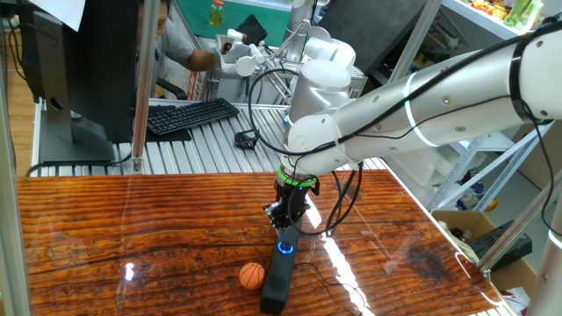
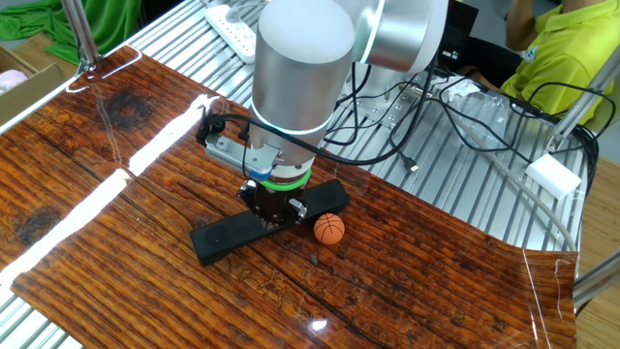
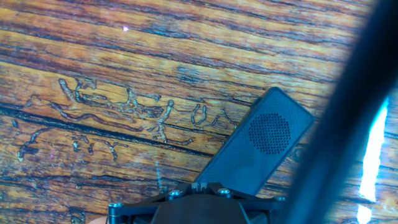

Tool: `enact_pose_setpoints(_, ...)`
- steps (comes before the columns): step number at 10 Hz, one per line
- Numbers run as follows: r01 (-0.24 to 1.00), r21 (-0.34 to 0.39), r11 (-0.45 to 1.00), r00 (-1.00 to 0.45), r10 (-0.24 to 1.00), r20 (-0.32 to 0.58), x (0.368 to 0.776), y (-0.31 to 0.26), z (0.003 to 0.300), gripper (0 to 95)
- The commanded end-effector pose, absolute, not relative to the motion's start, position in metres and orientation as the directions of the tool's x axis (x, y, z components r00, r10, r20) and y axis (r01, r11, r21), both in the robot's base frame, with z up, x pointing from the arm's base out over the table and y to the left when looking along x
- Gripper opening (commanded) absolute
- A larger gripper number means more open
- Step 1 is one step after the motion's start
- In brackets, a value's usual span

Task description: Turn the knob to increase the volume of the speaker

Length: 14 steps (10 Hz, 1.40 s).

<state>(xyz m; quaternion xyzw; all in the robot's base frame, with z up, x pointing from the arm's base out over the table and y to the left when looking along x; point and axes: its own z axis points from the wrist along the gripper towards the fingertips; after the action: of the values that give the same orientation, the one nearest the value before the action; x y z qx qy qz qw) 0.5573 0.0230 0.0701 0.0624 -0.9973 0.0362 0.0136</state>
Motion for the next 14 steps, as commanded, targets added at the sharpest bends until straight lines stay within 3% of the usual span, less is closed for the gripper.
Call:
enact_pose_setpoints(1,-0.125,-0.068,0.990,-0.992,-0.123,0.040,0.5576,0.0226,0.0693,0.0)
enact_pose_setpoints(14,-0.137,-0.052,0.989,-0.990,-0.136,0.028,0.5576,0.0227,0.0678,0.0)
